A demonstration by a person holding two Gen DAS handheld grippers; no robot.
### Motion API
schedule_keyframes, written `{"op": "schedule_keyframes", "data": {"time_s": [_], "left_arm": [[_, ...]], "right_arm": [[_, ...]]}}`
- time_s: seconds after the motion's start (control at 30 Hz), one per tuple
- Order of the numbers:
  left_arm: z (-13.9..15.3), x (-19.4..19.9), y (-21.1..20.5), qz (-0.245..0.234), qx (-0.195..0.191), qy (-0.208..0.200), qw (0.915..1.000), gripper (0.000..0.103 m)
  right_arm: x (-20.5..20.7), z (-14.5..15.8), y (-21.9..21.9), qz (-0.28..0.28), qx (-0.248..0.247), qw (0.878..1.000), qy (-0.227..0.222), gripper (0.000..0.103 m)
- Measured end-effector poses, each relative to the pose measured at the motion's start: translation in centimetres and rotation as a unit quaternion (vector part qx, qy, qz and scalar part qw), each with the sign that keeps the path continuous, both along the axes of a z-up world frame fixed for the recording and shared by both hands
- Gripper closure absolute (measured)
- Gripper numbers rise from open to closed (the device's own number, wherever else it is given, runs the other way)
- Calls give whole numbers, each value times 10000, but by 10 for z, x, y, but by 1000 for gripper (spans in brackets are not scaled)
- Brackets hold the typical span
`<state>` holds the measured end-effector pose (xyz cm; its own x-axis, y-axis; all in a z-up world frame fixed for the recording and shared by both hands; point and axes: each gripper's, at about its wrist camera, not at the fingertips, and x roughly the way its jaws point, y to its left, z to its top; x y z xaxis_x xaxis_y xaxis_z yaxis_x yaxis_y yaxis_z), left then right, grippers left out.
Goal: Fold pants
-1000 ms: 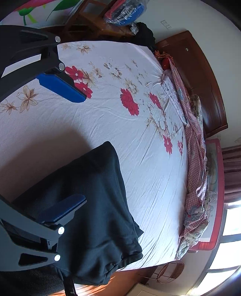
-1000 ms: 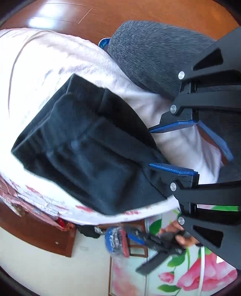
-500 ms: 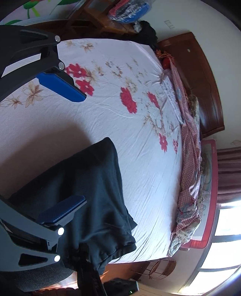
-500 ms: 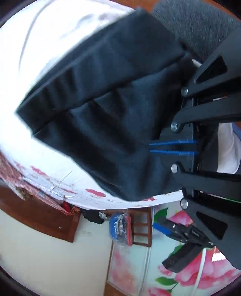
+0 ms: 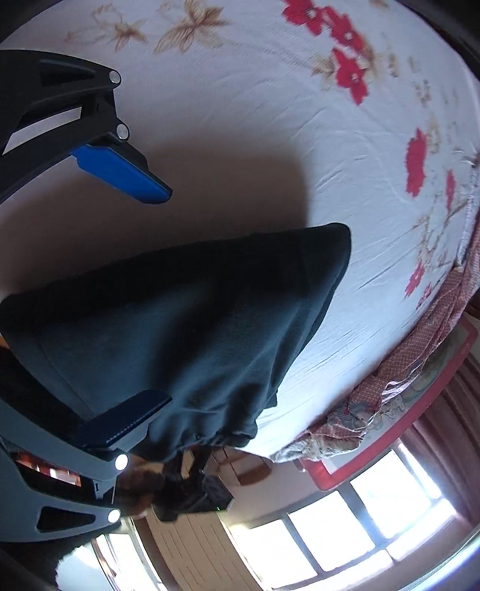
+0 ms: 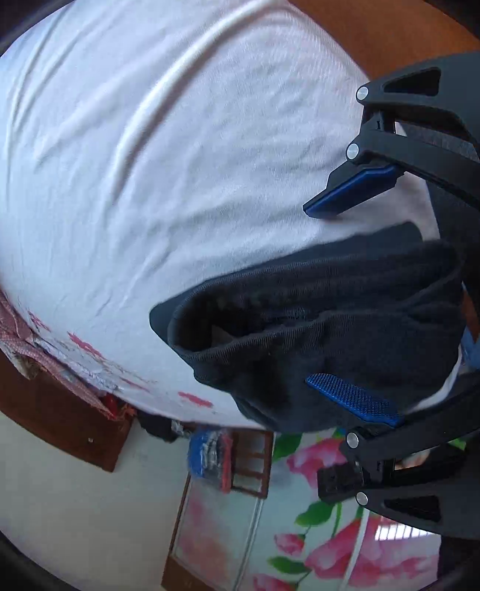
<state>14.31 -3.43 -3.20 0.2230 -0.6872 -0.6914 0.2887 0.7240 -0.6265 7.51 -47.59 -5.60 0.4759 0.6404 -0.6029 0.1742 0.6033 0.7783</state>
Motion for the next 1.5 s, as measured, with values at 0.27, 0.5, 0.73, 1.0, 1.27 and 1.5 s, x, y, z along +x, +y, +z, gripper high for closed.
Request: {"op": "schedule_keyframes", "data": {"time_s": [0.27, 0.5, 0.73, 1.0, 1.27, 1.5], "left_arm": [[-30, 5, -24, -177, -649, 418, 9969, 2], [-28, 6, -40, -263, -641, 447, 9966, 80], [19, 4, -51, -130, -818, -119, 9965, 83], [94, 52, 2, 200, -848, -896, 9922, 83], [98, 122, 99, 613, -52, -1161, 9913, 78], [16, 120, 154, 1648, 2149, -704, 9601, 41]], "right_arm": [[-8, -4, 17, 501, 98, 9982, -316, 25], [11, 19, 39, 525, -611, 9966, -152, 67], [23, 83, 56, 686, -1172, 9895, -489, 71], [121, 128, 112, 1050, -1073, 9828, -1073, 71], [229, 84, 202, 1236, -588, 9849, -1061, 70], [215, 15, 172, 2, -593, 9982, 85, 38]]}}
